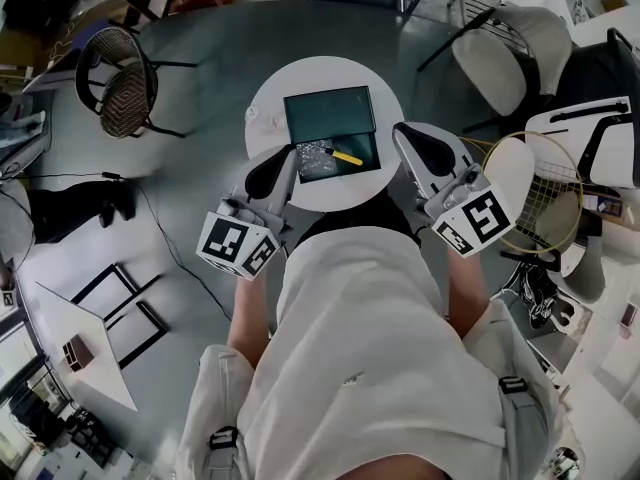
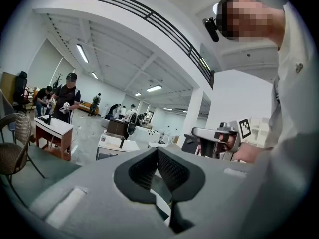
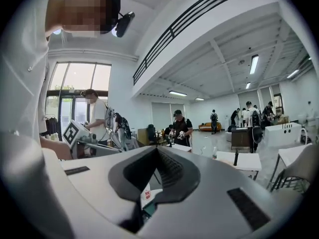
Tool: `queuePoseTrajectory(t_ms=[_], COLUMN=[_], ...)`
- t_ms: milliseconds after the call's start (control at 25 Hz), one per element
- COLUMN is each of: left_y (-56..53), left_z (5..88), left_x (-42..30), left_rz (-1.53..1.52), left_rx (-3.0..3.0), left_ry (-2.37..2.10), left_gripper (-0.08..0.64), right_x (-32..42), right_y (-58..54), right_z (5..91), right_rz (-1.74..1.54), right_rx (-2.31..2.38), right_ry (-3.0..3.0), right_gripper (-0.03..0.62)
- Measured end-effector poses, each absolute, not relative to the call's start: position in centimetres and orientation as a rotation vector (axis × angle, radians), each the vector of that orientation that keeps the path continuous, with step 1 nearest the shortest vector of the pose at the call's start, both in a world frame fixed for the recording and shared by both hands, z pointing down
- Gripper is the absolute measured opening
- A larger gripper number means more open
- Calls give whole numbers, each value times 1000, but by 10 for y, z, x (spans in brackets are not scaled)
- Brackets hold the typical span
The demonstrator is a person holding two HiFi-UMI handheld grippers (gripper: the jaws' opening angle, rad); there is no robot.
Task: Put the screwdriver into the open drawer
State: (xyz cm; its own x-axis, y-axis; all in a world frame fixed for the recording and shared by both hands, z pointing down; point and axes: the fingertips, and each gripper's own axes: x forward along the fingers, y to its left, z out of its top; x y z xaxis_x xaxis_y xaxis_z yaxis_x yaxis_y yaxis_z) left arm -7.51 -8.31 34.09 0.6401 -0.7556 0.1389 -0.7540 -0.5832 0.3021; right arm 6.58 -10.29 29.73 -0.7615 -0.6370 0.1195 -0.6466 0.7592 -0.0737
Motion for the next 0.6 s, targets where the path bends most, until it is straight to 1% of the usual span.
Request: queuePoseTrajectory(t_ms=[360, 600], left_y=[-84, -83], left_z=[343, 346], left_x=[-88, -88], left_rz=[-6, -8], left_rx=[2504, 2503], left_ry=[-1239, -1227], left_gripper=[11, 11], right_x=[69, 65], right_y=[-106, -105], right_z=[305, 306], right_rz=[278, 265], right_rx=[1062, 1048], right_ry=[-2896, -2898], right_gripper=[5, 5])
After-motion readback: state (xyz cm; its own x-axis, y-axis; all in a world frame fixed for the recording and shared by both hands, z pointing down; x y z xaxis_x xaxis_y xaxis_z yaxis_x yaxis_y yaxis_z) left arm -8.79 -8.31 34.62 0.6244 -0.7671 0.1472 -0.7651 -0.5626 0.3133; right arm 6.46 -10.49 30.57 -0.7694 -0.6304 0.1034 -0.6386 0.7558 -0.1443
